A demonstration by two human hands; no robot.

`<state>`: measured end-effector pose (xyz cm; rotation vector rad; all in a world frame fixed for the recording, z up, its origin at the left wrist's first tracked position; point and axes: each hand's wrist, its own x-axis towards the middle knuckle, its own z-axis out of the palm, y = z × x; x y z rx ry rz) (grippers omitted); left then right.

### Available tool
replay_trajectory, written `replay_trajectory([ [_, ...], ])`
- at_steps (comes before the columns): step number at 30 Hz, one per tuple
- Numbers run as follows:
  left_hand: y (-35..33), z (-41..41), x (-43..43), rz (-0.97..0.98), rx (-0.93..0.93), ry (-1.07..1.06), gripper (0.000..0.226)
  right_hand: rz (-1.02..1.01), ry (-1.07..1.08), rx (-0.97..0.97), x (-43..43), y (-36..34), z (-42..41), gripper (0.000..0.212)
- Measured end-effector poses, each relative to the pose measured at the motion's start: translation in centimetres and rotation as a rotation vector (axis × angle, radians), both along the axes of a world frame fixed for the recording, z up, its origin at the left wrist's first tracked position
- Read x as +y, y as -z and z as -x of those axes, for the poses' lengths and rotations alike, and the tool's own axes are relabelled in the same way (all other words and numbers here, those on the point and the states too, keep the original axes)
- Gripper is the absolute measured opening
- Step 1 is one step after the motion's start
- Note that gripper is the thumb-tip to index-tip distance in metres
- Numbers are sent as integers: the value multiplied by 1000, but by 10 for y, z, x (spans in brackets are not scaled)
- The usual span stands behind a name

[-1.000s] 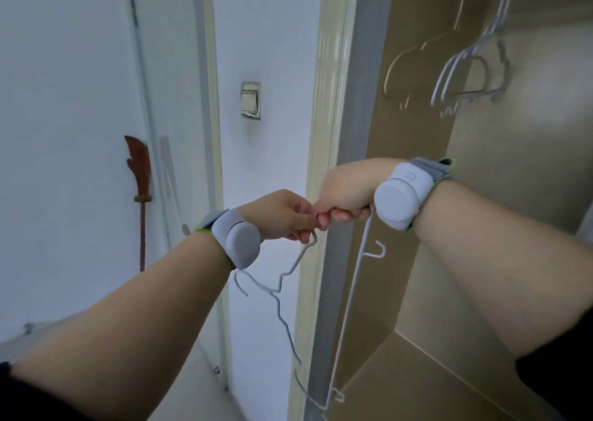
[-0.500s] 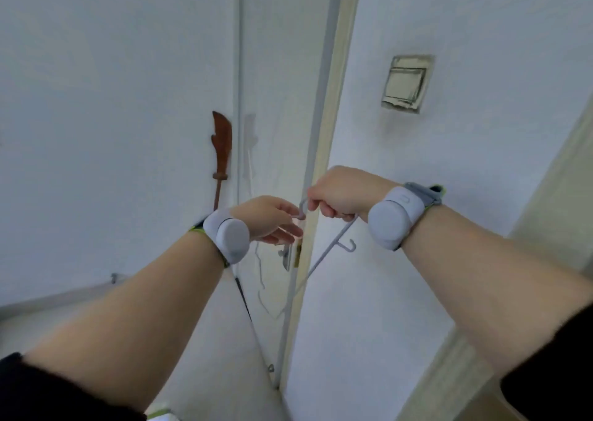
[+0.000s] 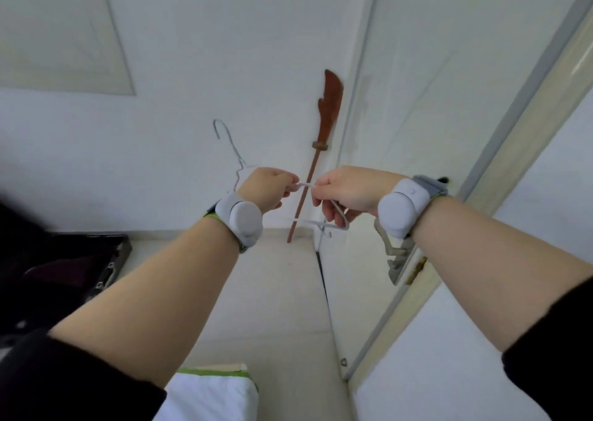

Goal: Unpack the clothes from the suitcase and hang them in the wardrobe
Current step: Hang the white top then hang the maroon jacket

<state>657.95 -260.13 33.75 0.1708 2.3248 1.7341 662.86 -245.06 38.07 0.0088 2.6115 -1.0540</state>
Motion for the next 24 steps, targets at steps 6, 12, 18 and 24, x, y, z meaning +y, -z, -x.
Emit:
replay_trajectory([
  [6,18,79,-13,39,26,-129,18,11,-184,-23,-8,16,102,23],
  [12,15,156,-7,33,-6,-247,17,3,-342,-25,1,16,199,23],
  [18,17,224,-14,57,-12,-374,21,41,-460,-81,-7,21,283,20],
  [24,18,290,-34,3,-23,-488,23,69,-550,-94,-31,24,362,20],
])
